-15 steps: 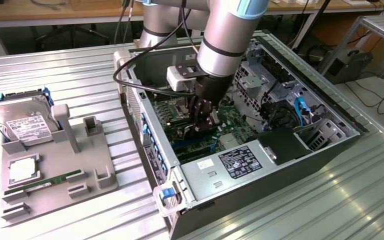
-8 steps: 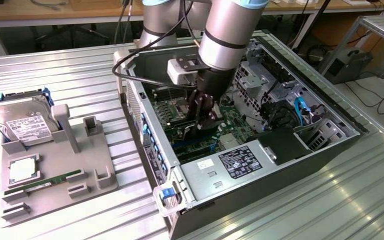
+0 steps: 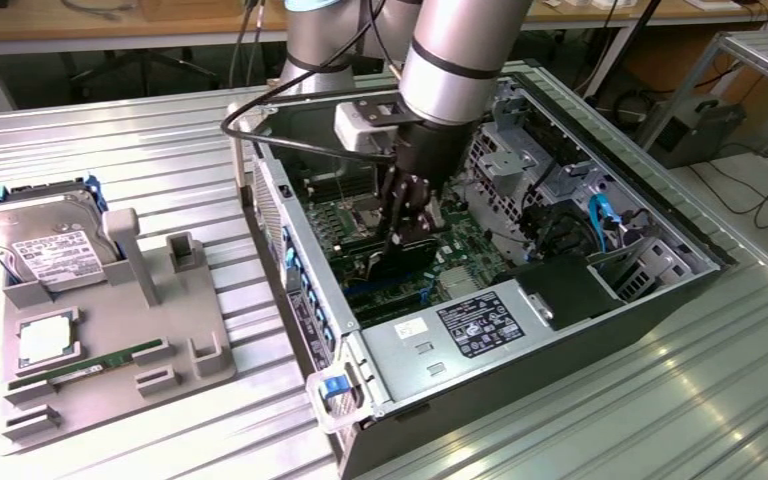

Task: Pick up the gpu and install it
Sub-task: 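Insert the gpu into the slot, then press down on the gpu until it lock into place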

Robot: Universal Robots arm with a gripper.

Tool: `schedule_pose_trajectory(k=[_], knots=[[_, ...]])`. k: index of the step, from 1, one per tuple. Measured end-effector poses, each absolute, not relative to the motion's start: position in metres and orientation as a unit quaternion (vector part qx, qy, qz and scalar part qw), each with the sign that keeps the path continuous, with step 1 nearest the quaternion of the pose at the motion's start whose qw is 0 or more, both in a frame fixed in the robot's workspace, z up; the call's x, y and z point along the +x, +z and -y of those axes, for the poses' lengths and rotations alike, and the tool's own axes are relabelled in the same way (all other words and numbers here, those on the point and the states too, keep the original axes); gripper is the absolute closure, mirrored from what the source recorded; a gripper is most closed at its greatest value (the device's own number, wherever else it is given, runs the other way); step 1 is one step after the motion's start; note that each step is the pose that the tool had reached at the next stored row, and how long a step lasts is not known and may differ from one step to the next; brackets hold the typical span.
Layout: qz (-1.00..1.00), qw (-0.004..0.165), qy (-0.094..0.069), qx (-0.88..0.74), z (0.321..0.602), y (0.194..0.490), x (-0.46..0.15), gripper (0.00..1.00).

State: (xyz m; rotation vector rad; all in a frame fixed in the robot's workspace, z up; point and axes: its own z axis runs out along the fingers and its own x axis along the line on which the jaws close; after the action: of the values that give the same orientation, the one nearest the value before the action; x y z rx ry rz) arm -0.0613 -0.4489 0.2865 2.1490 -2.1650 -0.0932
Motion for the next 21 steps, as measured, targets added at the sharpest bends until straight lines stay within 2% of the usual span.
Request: schedule_pose_trajectory(k=[1, 2, 4, 8, 21], knots=[[0.709, 0.045, -0.03, 0.703, 0.449, 0.287, -0.062, 0.69], [0.709, 0.045, -0.03, 0.703, 0.449, 0.287, -0.064, 0.8], [0.709, 0.044, -0.029, 0.703, 0.449, 0.287, -0.068, 0.89], [0.709, 0.033, -0.018, 0.704, 0.446, 0.286, -0.073, 0.89], [0.709, 0.033, -0.018, 0.704, 0.446, 0.286, -0.073, 0.89]])
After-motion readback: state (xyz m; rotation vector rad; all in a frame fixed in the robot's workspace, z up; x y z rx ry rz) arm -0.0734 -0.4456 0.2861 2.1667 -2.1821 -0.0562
